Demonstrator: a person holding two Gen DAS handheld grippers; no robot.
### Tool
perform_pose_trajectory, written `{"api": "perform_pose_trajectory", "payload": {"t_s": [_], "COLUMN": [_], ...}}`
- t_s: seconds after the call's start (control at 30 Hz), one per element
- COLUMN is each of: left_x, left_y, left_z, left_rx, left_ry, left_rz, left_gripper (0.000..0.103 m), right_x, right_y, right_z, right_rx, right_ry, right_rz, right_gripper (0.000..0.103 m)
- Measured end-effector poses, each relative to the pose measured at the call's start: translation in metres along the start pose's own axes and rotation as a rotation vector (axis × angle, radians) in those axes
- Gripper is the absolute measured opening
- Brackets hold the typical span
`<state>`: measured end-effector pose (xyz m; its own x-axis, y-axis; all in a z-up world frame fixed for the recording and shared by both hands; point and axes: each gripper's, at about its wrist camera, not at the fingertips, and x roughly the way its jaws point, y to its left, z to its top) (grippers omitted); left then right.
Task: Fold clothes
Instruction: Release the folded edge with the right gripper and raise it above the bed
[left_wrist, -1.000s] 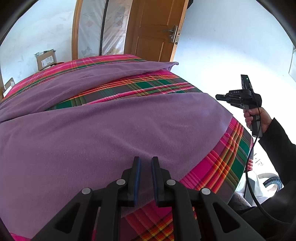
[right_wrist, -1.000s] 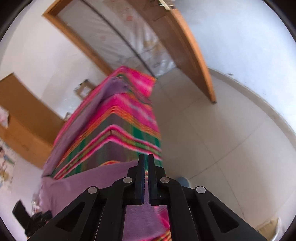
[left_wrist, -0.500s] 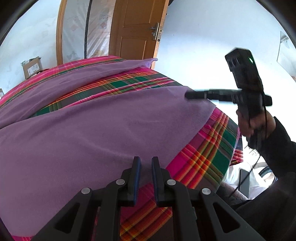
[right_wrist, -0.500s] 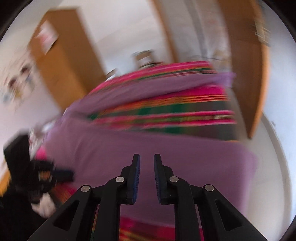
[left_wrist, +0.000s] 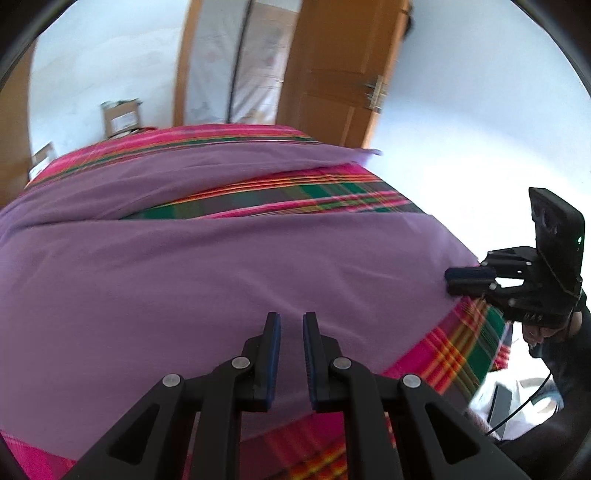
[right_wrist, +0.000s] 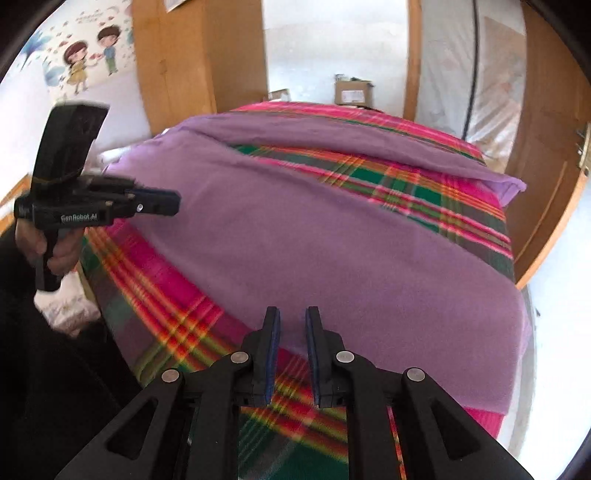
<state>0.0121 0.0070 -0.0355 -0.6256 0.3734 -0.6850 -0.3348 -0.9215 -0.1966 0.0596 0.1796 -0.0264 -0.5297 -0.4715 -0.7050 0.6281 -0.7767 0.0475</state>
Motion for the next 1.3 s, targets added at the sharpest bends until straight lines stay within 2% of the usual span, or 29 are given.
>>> {"api": "perform_pose_trajectory", "payload": {"t_s": [0.07, 0.17, 0.27, 0.47, 0.53, 0.67, 0.83, 1.0, 1.1, 1.27, 1.3], "left_x": [0.001, 0.001, -0.001, -0.012, -0.015, -0.013, -0.018, -0.028, -0.033, -0.041, -0.042], "left_y": [0.004, 0.008, 0.012, 0.031, 0.034, 0.033, 0.041, 0.059, 0.069, 0.079, 0.08], "left_z": [-0.003, -0.007, -0.007, -0.013, -0.015, -0.015, -0.011, -0.006, -0.004, 0.008, 0.014], "left_rx": [-0.012, -0.026, -0.032, -0.08, -0.084, -0.068, -0.081, -0.117, -0.14, -0.136, -0.13], "left_ry": [0.005, 0.007, -0.007, -0.016, -0.021, -0.021, -0.033, -0.047, -0.044, -0.046, -0.045], "left_rz": [0.006, 0.012, 0.049, 0.109, 0.102, 0.106, 0.117, 0.171, 0.195, 0.232, 0.244], "left_gripper": [0.012, 0.012, 0.012, 0.012, 0.012, 0.012, 0.012, 0.012, 0.012, 0.012, 0.012], "right_x": [0.003, 0.024, 0.052, 0.12, 0.131, 0.135, 0.114, 0.102, 0.104, 0.095, 0.092], "right_y": [-0.003, -0.002, 0.007, 0.026, 0.024, 0.009, 0.002, 0.005, -0.005, -0.026, -0.029], "right_z": [0.02, 0.052, 0.08, 0.12, 0.122, 0.126, 0.118, 0.106, 0.1, 0.106, 0.109], "right_rx": [0.044, 0.106, 0.112, 0.103, 0.116, 0.164, 0.208, 0.207, 0.247, 0.283, 0.278], "right_ry": [-0.03, -0.04, -0.011, 0.076, 0.087, 0.074, 0.031, 0.019, 0.047, 0.036, 0.03], "right_rz": [-0.008, 0.034, 0.076, 0.092, 0.069, 0.011, 0.011, 0.031, 0.032, -0.003, -0.008], "right_gripper": [0.015, 0.017, 0.017, 0.017, 0.013, 0.013, 0.014, 0.015, 0.015, 0.016, 0.019]}}
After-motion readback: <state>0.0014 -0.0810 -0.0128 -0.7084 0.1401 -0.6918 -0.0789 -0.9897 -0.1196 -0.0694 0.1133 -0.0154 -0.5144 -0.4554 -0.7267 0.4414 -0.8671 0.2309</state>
